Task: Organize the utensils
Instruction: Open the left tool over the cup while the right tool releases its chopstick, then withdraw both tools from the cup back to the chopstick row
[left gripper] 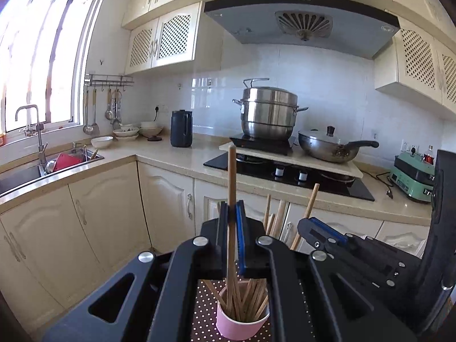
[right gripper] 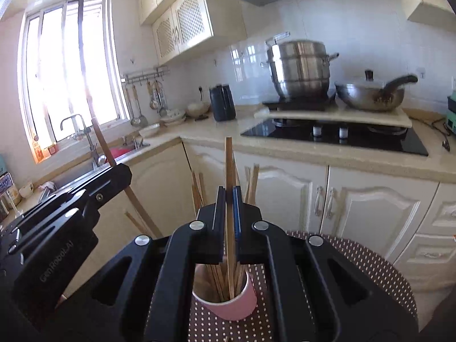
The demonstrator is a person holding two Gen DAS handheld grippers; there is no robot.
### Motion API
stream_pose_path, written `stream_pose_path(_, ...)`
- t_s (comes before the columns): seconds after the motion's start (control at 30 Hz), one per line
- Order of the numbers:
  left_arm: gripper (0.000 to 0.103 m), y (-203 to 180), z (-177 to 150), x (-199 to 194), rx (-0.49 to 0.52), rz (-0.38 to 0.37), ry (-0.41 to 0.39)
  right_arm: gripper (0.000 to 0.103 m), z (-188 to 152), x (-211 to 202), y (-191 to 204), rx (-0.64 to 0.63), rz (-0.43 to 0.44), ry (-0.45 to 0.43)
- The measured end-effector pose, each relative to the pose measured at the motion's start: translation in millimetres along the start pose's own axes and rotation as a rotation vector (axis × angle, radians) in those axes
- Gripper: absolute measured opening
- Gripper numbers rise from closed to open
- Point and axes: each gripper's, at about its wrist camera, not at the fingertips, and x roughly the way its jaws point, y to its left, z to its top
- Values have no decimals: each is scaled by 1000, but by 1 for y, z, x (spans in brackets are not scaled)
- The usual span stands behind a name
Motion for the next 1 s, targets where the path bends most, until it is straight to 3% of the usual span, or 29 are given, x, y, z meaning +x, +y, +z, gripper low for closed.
stream_pose_path(0.17,8,12,-38,26,0,14,113,6,-33,28,-8,1,2,136)
stream_pose_path(0.3,10,21,-61,27,7,16,129,7,-52,36,-10,-29,-2,203)
stream_pose_path(0.4,27,27,-71,24,10,-2,142,8,-60,36,-13,-33,-10,235)
stream_pose_path(0.5,29,29,-78,20,18,0,143,15,-67,32,-20,-1,-18,255)
stream_pose_path(0.53,30,31,-80,18,20,1,150,23,-68,30,-22,6,-19,256)
stream_pose_path(0.57,31,32,-82,17,20,2,155,42,-71,27,-24,9,-29,257)
stream_pose_path(0.63,32,34,-87,13,22,1,158,67,-73,17,-26,9,-47,227)
stream_pose_path(0.8,35,36,-93,2,22,-4,161,67,-73,-5,-28,16,-43,197)
stream_pose_path(1.0,43,32,-95,-18,25,-18,141,77,-76,-36,-25,7,-35,164)
